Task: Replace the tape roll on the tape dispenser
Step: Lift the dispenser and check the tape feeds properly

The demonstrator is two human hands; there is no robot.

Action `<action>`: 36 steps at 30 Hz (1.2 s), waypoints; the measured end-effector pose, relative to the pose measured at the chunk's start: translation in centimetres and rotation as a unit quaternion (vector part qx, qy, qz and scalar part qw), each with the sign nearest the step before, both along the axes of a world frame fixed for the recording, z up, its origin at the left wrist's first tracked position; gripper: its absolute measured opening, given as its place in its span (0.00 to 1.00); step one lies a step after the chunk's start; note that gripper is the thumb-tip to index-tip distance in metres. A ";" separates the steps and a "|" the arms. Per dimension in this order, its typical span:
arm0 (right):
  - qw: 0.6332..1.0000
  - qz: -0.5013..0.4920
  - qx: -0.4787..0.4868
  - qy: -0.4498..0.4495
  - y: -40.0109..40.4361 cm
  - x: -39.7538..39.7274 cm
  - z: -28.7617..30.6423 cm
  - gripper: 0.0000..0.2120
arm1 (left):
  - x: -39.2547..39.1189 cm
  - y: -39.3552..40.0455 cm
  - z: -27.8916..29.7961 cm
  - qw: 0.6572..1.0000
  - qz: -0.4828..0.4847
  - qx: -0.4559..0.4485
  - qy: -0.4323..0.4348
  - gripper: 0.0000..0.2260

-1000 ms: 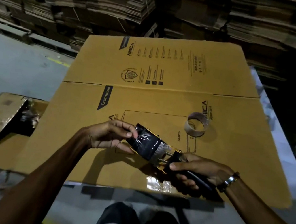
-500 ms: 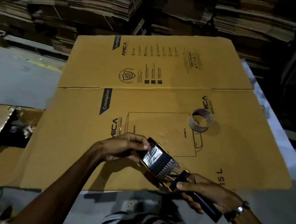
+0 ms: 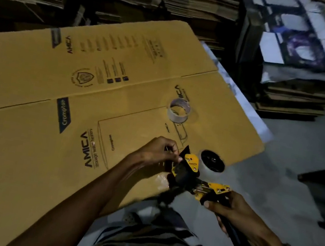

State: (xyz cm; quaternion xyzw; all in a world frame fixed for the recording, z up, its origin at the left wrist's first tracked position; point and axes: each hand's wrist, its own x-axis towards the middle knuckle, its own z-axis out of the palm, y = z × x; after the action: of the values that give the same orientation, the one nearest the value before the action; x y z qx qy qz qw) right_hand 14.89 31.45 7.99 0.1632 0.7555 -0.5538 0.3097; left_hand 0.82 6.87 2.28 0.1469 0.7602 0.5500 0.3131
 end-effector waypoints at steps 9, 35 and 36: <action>0.979 -0.050 0.189 0.055 1.5 3.8 -1.6 0.14 | 0.4 4.1 -0.5 0.986 -0.106 -0.041 -0.125 0.08; 0.883 -0.018 0.347 0.315 -2.3 7.0 -8.2 0.18 | 2.5 3.3 -5.0 0.992 0.046 0.001 -0.118 0.08; 0.882 -0.008 0.359 0.306 -2.4 7.2 -8.5 0.19 | 2.5 3.3 -5.4 0.994 0.042 -0.006 -0.105 0.08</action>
State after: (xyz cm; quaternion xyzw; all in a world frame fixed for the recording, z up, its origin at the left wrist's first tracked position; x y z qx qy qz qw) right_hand 22.09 29.10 -0.50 0.0916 0.9584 -0.2694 -0.0212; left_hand 3.28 10.12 -3.11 0.0547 0.7317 0.5706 0.3688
